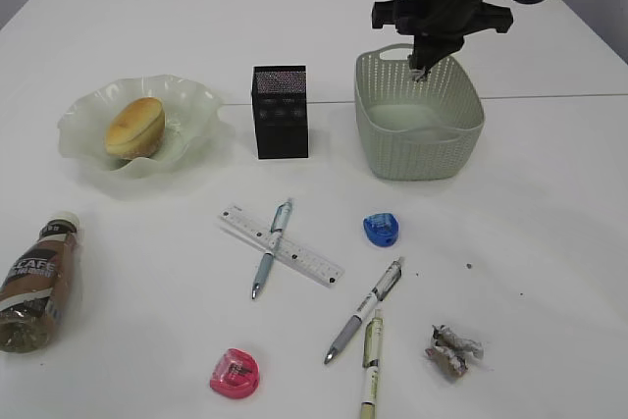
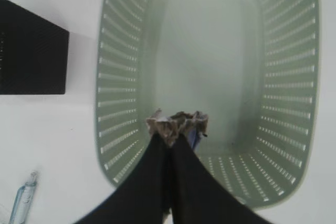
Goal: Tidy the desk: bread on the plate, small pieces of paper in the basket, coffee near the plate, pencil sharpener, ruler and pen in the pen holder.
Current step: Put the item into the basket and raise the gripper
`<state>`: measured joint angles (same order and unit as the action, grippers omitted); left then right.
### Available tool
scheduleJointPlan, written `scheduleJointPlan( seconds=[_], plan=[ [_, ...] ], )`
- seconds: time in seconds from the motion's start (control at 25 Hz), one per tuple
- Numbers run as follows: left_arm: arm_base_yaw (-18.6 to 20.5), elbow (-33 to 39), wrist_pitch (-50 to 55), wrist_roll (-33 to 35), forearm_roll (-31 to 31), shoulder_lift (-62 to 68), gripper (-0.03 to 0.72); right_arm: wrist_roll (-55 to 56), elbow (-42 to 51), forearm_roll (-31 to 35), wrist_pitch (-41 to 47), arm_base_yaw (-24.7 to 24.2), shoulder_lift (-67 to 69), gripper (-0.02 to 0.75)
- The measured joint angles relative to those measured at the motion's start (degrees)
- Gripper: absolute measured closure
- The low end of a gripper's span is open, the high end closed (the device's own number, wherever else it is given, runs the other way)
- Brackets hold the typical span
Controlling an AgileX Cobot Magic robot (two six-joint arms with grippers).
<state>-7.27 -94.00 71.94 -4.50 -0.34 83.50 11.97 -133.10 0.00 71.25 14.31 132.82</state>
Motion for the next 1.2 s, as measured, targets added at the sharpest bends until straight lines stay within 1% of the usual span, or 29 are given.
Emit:
scheduleJointPlan(
  seconds=[0.08, 0.16, 0.24, 0.32, 0.4, 0.44, 0.48, 0.52, 0.6, 0.76, 0.88, 1.04, 1.2],
  plan=[
    [0.00, 0.00, 0.00, 0.00, 0.00, 0.00, 0.202, 0.00, -0.41, -0.30, 0.00, -0.67, 1.10, 0.730],
    [0.00, 0.00, 0.00, 0.00, 0.00, 0.00, 0.202, 0.00, -0.76, -0.30, 0.00, -1.08, 2.19, 0.667],
    [0.00, 0.00, 0.00, 0.00, 0.00, 0.00, 0.202, 0.00, -1.09, 0.00, 0.00, -1.21, 3.15, 0.547],
    [0.00, 0.00, 0.00, 0.00, 0.00, 0.00, 0.202, 0.00, -1.02, 0.45, 0.00, -1.29, 3.62, 0.367],
    [0.00, 0.00, 0.00, 0.00, 0.34, 0.00, 0.202, 0.00, -1.02, 0.68, 0.00, -1.29, 3.81, 0.218],
    [0.00, 0.00, 0.00, 0.00, 0.34, 0.00, 0.202, 0.00, -1.02, 0.68, 0.00, -1.29, 3.81, 0.167],
    [0.00, 0.00, 0.00, 0.00, 0.34, 0.00, 0.202, 0.00, -1.02, 0.68, 0.00, -1.29, 3.81, 0.139],
    [0.00, 0.00, 0.00, 0.00, 0.34, 0.00, 0.202, 0.00, -1.12, 0.68, 0.00, -1.29, 3.81, 0.128],
    [0.00, 0.00, 0.00, 0.00, 0.67, 0.00, 0.202, 0.00, -1.12, 0.82, 0.00, -1.29, 3.81, 0.133],
    [0.00, 0.00, 0.00, 0.00, 2.07, 0.13, 0.209, 0.32, -1.12, 0.70, -0.53, -1.71, 4.20, 0.197],
    [0.00, 0.00, 0.00, 0.00, 2.34, 0.49, 0.211, 0.97, -1.57, 1.71, -0.15, -2.73, 4.70, 0.218],
    [0.00, 0.00, 0.00, 0.00, 2.34, 0.59, 0.213, 1.09, -5.87, 2.31, -0.01, -3.67, 4.71, 0.225],
    [0.00, 0.00, 0.00, 0.00, 2.34, 0.59, 0.213, 1.09, -9.85, 5.24, 0.09, -3.67, 4.71, 0.227]
  ],
)
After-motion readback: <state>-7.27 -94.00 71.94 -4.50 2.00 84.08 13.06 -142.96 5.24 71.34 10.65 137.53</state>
